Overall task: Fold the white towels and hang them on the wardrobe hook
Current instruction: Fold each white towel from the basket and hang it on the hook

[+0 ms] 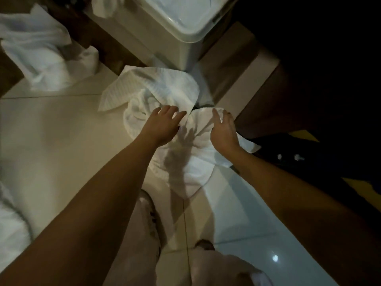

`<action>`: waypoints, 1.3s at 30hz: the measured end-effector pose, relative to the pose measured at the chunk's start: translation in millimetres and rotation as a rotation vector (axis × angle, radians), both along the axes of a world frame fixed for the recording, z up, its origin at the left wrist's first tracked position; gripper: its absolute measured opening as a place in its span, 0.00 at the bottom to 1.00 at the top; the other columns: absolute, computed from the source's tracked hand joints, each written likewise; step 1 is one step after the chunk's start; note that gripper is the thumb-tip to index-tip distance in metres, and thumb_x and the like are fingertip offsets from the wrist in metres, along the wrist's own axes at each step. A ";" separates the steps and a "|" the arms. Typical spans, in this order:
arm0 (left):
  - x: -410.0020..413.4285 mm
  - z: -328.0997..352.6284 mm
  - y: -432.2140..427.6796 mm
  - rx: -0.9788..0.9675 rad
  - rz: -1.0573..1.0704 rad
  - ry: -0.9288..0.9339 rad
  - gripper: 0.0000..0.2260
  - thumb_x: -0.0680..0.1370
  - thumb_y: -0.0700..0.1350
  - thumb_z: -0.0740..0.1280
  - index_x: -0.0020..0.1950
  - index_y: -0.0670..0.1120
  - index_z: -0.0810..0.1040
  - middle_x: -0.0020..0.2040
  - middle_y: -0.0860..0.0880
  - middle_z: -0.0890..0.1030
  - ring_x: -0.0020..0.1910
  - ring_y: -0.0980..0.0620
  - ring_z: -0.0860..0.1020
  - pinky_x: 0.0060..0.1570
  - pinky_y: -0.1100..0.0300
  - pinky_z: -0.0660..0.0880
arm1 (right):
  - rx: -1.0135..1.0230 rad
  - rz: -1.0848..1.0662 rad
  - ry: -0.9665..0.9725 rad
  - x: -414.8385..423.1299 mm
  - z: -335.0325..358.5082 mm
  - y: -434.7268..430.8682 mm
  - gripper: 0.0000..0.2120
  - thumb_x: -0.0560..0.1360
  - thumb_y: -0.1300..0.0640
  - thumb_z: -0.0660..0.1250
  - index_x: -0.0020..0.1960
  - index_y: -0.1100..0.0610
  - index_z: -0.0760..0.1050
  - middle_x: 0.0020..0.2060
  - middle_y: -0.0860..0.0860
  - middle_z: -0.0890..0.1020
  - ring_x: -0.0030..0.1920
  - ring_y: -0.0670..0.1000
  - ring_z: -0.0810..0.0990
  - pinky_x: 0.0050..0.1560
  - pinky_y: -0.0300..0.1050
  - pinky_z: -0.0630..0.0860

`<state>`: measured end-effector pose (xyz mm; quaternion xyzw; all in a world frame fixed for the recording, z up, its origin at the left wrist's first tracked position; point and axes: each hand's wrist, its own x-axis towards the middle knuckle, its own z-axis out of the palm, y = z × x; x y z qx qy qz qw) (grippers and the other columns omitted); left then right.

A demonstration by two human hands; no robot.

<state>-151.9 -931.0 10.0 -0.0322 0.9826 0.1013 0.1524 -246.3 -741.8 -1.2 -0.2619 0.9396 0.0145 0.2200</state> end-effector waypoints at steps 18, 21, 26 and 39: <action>-34.6 -5.1 39.7 0.706 0.158 0.276 0.14 0.78 0.50 0.67 0.60 0.46 0.80 0.58 0.50 0.81 0.58 0.50 0.77 0.59 0.55 0.71 | -0.709 -0.353 -0.098 8.2 36.1 8.8 0.12 0.77 0.69 0.62 0.56 0.64 0.81 0.51 0.59 0.84 0.52 0.58 0.82 0.58 0.51 0.76; -26.3 46.9 51.2 0.796 0.285 0.288 0.11 0.77 0.49 0.68 0.56 0.46 0.81 0.52 0.50 0.83 0.52 0.53 0.79 0.51 0.61 0.73 | -0.780 -0.344 -0.129 17.6 92.0 6.4 0.10 0.77 0.69 0.63 0.53 0.65 0.81 0.47 0.60 0.85 0.48 0.59 0.83 0.52 0.56 0.78; -11.7 157.8 51.5 0.826 0.359 0.317 0.07 0.76 0.47 0.70 0.50 0.44 0.82 0.43 0.51 0.83 0.42 0.54 0.80 0.41 0.72 0.71 | -0.760 -0.341 -0.174 29.9 196.0 15.3 0.07 0.77 0.63 0.65 0.53 0.60 0.80 0.43 0.55 0.83 0.46 0.54 0.81 0.47 0.51 0.78; 47.1 550.7 66.7 1.017 0.511 0.463 0.09 0.72 0.42 0.73 0.38 0.55 0.78 0.34 0.54 0.76 0.35 0.52 0.76 0.33 0.53 0.74 | -0.622 -0.051 -0.138 49.2 532.7 90.8 0.08 0.76 0.60 0.68 0.53 0.61 0.81 0.47 0.58 0.84 0.48 0.53 0.81 0.49 0.48 0.78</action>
